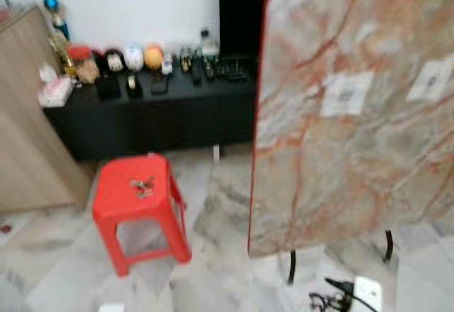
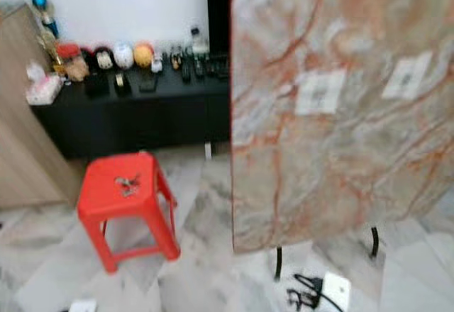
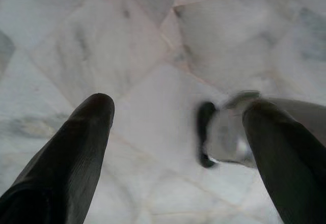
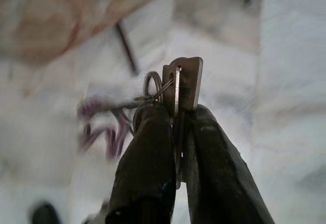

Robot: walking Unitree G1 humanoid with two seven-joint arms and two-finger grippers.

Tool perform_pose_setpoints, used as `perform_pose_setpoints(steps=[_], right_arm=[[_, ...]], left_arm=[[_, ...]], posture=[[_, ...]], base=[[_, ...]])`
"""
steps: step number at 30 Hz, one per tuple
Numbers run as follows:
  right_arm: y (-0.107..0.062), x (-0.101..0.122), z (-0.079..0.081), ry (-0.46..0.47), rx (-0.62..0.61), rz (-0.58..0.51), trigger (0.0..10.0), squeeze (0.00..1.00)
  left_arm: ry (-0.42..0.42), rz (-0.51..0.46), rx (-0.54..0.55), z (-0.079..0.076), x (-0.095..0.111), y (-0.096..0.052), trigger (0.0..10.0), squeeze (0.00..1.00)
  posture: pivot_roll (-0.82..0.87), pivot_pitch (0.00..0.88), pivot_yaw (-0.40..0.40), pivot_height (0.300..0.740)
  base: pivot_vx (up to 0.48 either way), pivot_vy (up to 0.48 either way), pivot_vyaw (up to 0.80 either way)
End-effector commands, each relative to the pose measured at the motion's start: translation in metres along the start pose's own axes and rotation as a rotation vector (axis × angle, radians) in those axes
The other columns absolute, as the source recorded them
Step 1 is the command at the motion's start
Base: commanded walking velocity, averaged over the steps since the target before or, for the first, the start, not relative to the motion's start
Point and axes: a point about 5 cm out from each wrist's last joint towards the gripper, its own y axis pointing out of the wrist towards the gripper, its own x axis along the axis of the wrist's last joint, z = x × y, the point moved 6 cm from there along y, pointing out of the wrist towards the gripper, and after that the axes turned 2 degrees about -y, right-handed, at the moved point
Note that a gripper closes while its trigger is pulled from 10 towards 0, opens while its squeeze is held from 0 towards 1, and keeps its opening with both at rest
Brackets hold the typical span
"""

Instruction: Hang keys on a hook

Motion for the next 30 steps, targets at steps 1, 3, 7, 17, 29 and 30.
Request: perform_pose_setpoints(steps=[1,3,7,17,29,30], right_arm=[[0.003,0.022,0.013,0.026,0.022,-0.07,10.0,0.0],[0.004,0.044,0.015,0.054,0.018,-0.138,10.0,0.0],[0.003,0.089,0.022,0.028,0.016,-0.286,10.0,0.0],[-0.043,0.214,0.055,-0.281,-0.078,-0.836,10.0,0.0],[-0.087,0.266,0.064,-0.505,-0.369,-1.12,10.0,0.0],[-0.091,0.27,0.067,-0.545,-0.396,-1.149,10.0,0.0]], left_arm=[[0.011,0.019,0.022,0.009,-0.004,-0.001,10.0,0.0],[0.012,0.017,0.023,0.008,-0.003,-0.001,10.0,0.0],[0.015,0.013,0.022,0.008,-0.001,0.0,10.0,0.0],[0.02,0.014,0.016,0.003,-0.001,0.0,10.0,0.0],[0.012,-0.002,0.023,0.006,0.009,0.002,10.0,0.0],[0.011,-0.004,0.024,0.007,0.01,0.002,10.0,0.0]], posture=[[0.11,0.0,-0.022,0.74],[0.11,0.0,-0.02,0.74],[0.1,0.0,-0.015,0.74],[0.09,0.0,-0.019,0.74],[0.1,0.0,-0.026,0.74],[0.1,0.0,-0.026,0.74]], base=[[0.0,0.0,0.0],[0.0,0.0,0.0],[0.0,0.0,0.0],[0.0,0.0,0.0],[0.0,0.0,0.0],[0.0,0.0,0.0]])
